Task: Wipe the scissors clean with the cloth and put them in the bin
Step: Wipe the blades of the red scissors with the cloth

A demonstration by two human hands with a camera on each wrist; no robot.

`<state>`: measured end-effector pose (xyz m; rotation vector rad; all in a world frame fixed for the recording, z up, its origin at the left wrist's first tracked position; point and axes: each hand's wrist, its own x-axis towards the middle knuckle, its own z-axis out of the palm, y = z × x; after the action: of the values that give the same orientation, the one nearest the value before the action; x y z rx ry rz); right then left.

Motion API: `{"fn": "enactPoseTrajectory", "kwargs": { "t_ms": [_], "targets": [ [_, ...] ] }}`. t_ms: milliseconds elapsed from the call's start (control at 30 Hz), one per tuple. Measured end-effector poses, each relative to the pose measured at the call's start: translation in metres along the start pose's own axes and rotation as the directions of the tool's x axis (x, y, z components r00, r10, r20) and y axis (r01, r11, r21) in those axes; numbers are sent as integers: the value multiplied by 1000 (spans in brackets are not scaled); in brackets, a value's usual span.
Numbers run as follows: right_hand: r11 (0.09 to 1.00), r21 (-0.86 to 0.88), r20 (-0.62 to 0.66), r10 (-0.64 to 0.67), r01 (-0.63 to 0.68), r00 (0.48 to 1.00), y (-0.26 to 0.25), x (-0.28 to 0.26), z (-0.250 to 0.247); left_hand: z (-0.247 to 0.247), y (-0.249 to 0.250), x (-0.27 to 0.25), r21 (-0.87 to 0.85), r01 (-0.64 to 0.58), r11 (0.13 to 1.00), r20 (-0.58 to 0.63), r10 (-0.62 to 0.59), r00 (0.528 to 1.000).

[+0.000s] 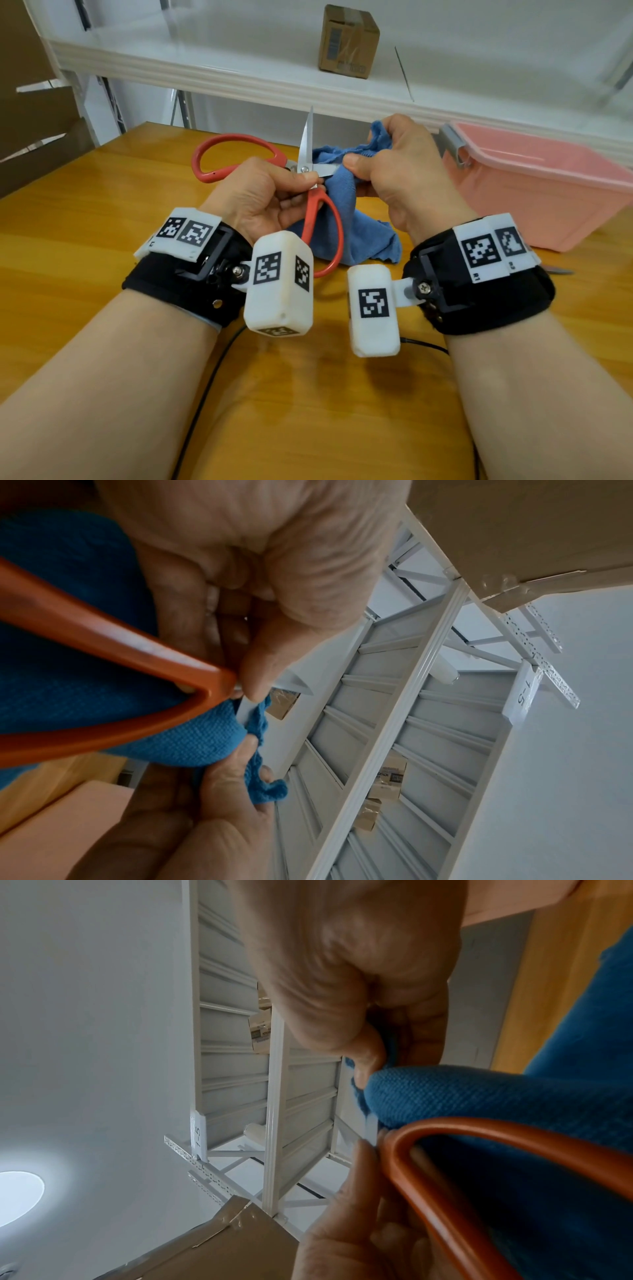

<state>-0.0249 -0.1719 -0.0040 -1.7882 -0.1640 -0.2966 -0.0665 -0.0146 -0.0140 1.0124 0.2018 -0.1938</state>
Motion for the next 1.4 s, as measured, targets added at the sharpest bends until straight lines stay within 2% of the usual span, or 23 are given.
{"fn": "enactPoseTrajectory", "kwargs": {
  "t_ms": [233,467,567,733,867,1067,1167,1233,1400],
  "targets": [
    [999,-48,-7,-25,24,1000,4,1,0,0,2,-2,46,-7,999,-20,8,1000],
    [997,-68,93,-42,48,995,6,3,-7,-4,4,-1,70,11,997,-23,-10,1000],
    [995,-89,62,-31,36,998,8,5,-12,-6,5,-1,76,7,997,-16,-6,1000],
    [995,-98,-22,-23,20,1000,11,10,-21,-11,12,1,14,10,1000,-43,-10,999],
    [992,-125,-71,-36,27,997,9,7,-19,-15,10,2,17,-31,999,-11,31,999],
    [974,-228,5,12,-11,1000,11,10,-22,-16,11,4,-96,-26,995,-20,24,1000],
    [974,-228,15,7,-3,1000,8,8,-19,-22,11,9,-197,-22,980,47,32,998],
    [979,-205,29,10,-4,1000,6,6,-17,-22,12,6,-181,-24,983,82,40,996],
    [991,-137,43,13,-7,999,-3,1,-17,-20,10,6,-179,-36,983,66,49,997]
  ]
}}
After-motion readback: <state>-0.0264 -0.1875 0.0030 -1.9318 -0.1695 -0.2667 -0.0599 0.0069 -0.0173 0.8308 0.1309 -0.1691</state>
